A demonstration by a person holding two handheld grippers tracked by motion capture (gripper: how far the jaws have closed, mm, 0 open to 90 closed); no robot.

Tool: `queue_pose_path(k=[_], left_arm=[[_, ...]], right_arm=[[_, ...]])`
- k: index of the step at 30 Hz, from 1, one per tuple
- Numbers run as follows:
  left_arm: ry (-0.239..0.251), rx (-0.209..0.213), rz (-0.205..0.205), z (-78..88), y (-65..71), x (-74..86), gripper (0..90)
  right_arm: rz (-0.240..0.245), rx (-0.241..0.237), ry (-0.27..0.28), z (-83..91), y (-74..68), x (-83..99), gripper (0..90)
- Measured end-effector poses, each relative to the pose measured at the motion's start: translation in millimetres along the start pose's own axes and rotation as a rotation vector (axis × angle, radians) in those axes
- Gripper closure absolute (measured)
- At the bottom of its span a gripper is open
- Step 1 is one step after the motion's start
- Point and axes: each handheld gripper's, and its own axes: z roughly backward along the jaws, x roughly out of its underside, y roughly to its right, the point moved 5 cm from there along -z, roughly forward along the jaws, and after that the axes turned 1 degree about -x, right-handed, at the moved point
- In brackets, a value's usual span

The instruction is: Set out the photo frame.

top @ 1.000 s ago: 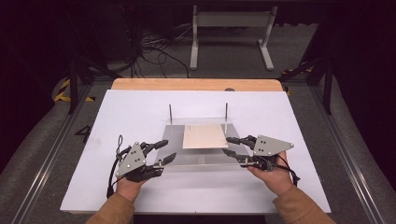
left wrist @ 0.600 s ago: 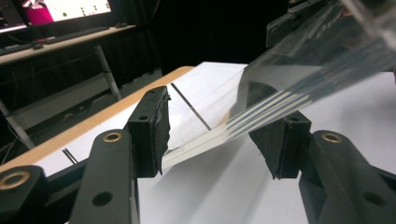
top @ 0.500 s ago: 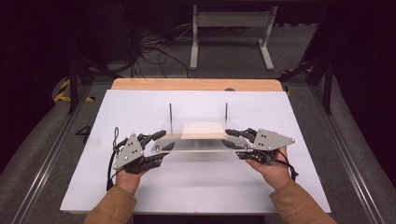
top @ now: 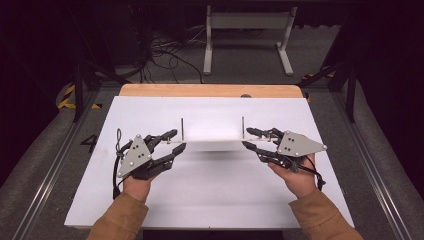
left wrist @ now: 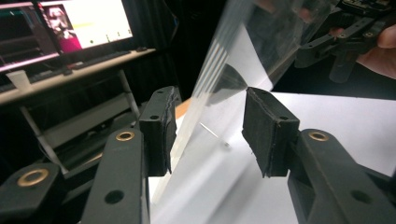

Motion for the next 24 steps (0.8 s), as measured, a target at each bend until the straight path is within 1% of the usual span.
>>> queue_pose_path(k=[1,2,5,8,9,10,11,13,14,15,16,19,21,24], left_arm=[[0.003,0.000,0.000,0.6,0.5,-2.2,55.6],[0.007,-0.001,-0.009,1.3,0.6,-5.3,56.2],[0.021,-0.004,-0.008,3.9,1.0,-13.4,57.3],[0.028,-0.006,-0.003,6.8,-0.2,-18.8,57.5],[0.030,-0.004,0.003,7.6,-0.2,-20.2,57.6],[0.032,-0.005,0.007,8.5,0.1,-21.6,57.8],[0.036,-0.004,0.013,9.7,0.5,-23.2,57.8],[0.045,0.000,0.020,12.2,1.2,-26.7,57.8],[0.046,0.007,0.033,13.7,1.7,-28.4,57.8],[0.046,0.007,0.033,13.7,1.7,-28.4,57.8],[0.050,0.013,0.043,15.3,2.9,-30.5,57.8],[0.044,0.015,0.044,19.7,7.3,-36.7,58.3],[0.032,0.019,0.044,22.4,9.3,-40.0,58.4],[0.018,0.033,0.068,26.9,12.1,-43.7,58.5]], right_arm=[[0.002,0.002,0.007,1.6,0.3,-2.4,61.9],[0.004,0.006,0.012,2.9,0.7,-4.3,61.9],[0.009,0.013,0.028,8.1,1.0,-11.8,62.7],[-0.008,-0.007,0.060,13.4,-0.9,-20.4,65.0],[-0.011,-0.008,0.066,15.1,-1.6,-23.3,65.2],[-0.008,0.001,0.074,17.1,-1.8,-26.7,65.5],[-0.004,0.001,0.075,19.1,-2.6,-30.0,66.1],[-0.012,-0.008,0.084,22.8,-5.4,-36.1,66.8],[-0.013,-0.009,0.082,24.0,-6.5,-37.7,67.0],[-0.013,-0.009,0.082,24.0,-6.5,-37.7,67.0],[-0.023,-0.014,0.082,25.6,-7.8,-39.8,67.3],[-0.067,-0.033,0.084,30.5,-11.1,-44.2,67.5],[-0.082,-0.040,0.086,32.6,-12.3,-45.5,67.8],[-0.122,-0.071,0.095,36.5,-15.3,-49.9,69.1]])
